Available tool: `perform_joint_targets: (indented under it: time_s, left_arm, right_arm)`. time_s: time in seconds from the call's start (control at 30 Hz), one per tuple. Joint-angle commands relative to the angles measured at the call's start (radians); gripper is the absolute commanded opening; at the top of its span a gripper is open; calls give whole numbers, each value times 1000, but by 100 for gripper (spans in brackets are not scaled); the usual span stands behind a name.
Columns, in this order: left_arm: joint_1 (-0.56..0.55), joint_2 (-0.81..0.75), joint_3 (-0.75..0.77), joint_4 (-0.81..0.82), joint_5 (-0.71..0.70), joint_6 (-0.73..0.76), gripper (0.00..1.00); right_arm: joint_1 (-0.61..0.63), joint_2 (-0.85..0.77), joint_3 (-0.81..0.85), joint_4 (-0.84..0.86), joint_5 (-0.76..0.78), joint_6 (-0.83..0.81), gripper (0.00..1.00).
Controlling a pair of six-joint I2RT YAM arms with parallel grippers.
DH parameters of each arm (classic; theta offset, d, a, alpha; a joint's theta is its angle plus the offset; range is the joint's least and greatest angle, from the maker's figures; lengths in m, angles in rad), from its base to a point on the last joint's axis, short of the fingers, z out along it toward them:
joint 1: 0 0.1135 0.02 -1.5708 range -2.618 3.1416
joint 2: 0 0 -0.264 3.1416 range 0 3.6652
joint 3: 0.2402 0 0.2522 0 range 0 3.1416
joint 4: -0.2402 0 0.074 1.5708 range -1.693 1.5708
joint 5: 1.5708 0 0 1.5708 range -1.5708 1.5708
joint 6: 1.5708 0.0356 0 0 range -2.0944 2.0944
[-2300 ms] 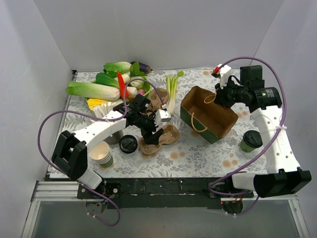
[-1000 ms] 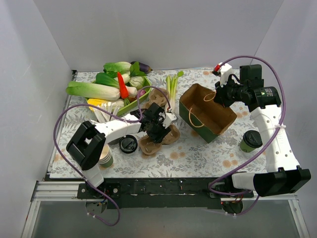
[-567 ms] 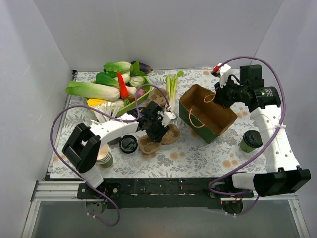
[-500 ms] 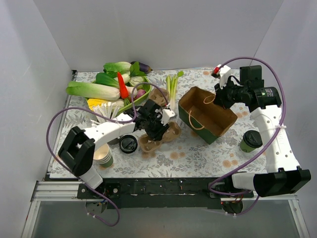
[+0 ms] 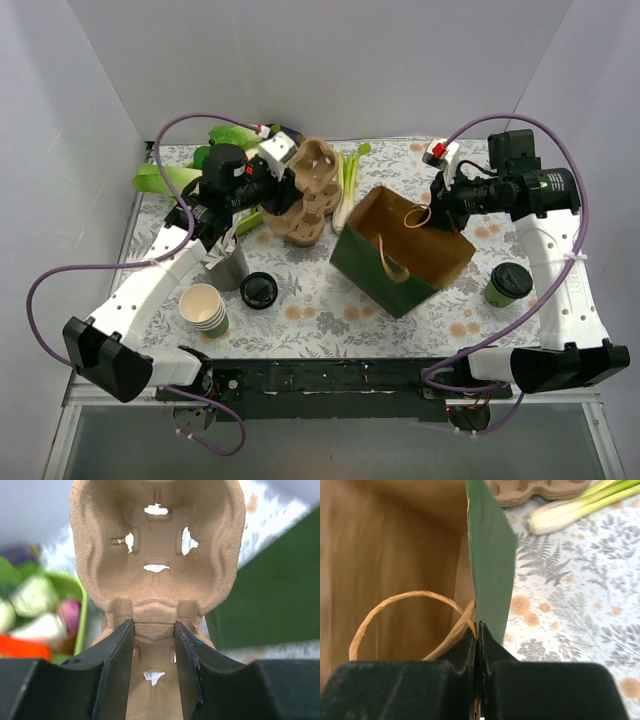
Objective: Pack the takeout coffee
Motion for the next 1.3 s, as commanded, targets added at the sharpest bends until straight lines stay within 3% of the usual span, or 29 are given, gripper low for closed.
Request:
perform_joint_targets:
  time_s: [0.0, 0.13, 0.2, 0.33, 0.5, 0.73, 1.0, 1.27]
  left_arm:
    - [1, -51, 167, 209, 113, -13, 0]
    - [3, 28, 310, 184, 211, -77, 0]
    - [-7, 26, 315, 227, 310, -114, 0]
    - [-66, 40, 314, 356, 374, -211, 0]
    - [-140, 20, 231, 544, 395, -295, 0]
    - [-226, -7, 88, 751, 448, -275, 0]
    - [-232, 26, 68, 825, 498, -344, 0]
    - [-263, 84, 6, 887, 506, -315, 0]
  right_arm:
    - [6, 37, -4, -69, -143, -41, 1]
    - [12, 45, -7, -61, -151, -51, 1]
    - [13, 51, -13, -60, -163, -50, 1]
    - [30, 66, -37, -55, -169, -39, 1]
    - [55, 89, -59, -49, -168, -31, 1]
    - [61, 125, -79, -37, -171, -16, 4]
    - [62, 146, -73, -27, -163, 10, 6]
    - [68, 154, -80, -23, -158, 12, 6]
